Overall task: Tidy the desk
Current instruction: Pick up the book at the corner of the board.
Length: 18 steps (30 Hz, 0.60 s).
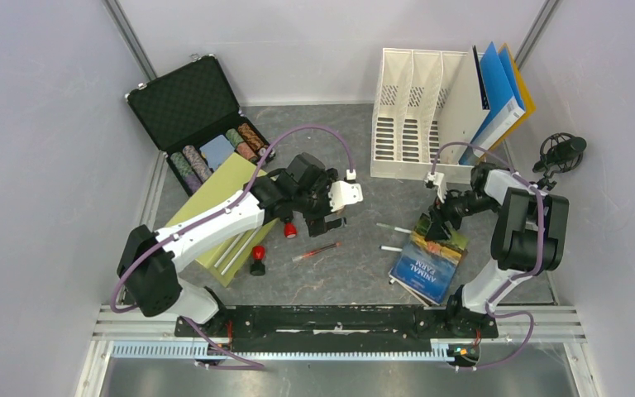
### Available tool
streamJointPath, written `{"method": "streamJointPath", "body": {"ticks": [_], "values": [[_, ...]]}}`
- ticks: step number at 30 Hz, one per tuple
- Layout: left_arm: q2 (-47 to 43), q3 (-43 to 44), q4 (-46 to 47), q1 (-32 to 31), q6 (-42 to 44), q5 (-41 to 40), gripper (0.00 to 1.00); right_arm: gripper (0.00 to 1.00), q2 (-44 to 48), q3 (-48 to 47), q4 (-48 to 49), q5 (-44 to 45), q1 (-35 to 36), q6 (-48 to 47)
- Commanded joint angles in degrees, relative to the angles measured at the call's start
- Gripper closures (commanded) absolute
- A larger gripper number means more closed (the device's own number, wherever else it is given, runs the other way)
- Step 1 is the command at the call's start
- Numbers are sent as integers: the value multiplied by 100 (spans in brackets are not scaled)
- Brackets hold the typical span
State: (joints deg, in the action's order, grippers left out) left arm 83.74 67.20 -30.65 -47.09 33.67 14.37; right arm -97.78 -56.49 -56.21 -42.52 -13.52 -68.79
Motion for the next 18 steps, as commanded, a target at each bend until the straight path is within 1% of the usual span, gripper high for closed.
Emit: {"method": "streamJointPath", "body": {"ticks": [1, 5, 8, 11, 12, 18], "values": [[-125, -48, 200, -46, 179, -74, 0, 30, -233, -48, 97, -511, -11, 60], [-160, -106, 200, -46, 232, -100, 0, 51, -329, -107, 381, -671, -10, 377], [-174, -136, 196, -45, 261, -116, 0, 72, -352, -115, 599, -797, -11, 577], [-174, -137, 200, -46, 281, -127, 0, 96, -343, -138, 806, -878, -2, 795], [-174, -128, 199, -46, 280, -128, 0, 100, -319, -141, 895, -893, -4, 893], [-163, -117, 234, -45, 281, -145, 0, 100, -121, -81, 1545, -1083, 37, 1491]]}}
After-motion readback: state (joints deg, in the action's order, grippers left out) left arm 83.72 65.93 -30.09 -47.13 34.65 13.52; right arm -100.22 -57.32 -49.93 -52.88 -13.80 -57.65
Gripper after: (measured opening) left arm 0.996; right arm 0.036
